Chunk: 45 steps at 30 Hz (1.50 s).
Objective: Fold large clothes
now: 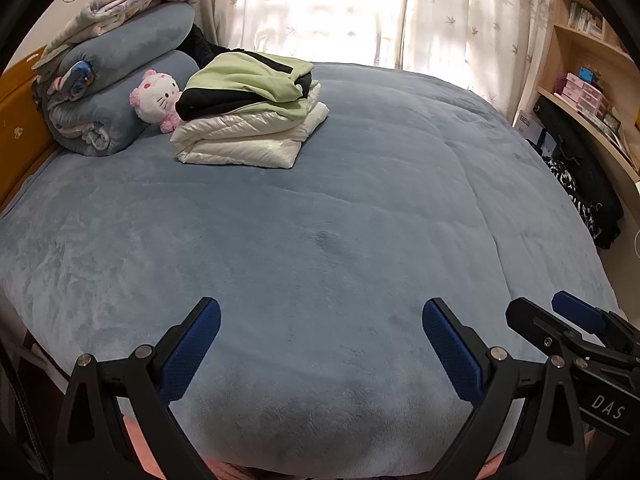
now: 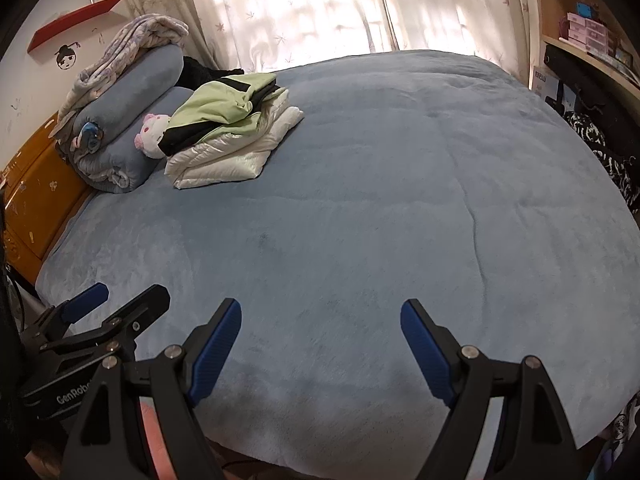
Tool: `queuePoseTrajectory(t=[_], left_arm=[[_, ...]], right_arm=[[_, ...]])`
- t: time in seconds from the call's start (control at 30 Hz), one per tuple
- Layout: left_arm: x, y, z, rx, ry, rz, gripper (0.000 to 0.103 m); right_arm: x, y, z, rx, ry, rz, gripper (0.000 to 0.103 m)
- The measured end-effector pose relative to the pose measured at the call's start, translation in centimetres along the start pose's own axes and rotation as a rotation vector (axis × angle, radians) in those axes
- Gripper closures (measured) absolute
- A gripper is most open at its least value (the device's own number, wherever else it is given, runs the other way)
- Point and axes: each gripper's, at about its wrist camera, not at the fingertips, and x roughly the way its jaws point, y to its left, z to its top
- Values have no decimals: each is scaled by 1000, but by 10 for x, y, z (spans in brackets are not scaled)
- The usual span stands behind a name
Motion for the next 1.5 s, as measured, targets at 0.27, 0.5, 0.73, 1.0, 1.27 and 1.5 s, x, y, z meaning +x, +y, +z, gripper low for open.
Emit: queuePoseTrajectory(t=[0.27, 0.5, 0.73, 1.0, 1.27, 1.5], left_arm=[[-1, -1, -2, 5, -1, 8, 3], [1, 3, -1, 5, 4, 7, 3], [1, 4, -1, 8, 3, 11, 3], [-1, 5, -3, 8, 5, 19, 3], [1, 9, -3, 7, 11, 19, 3], [1, 10, -3, 8, 14, 18, 3]], right_arm=[[0, 2, 0, 3, 0, 6, 21], [0, 3, -1, 6, 5, 8, 21], [2, 3, -2, 10, 9, 16, 21], [4, 5, -4, 16, 13, 19, 21], [6, 7, -6, 13, 17, 15, 21], [8, 9, -8, 11, 21, 12, 21]])
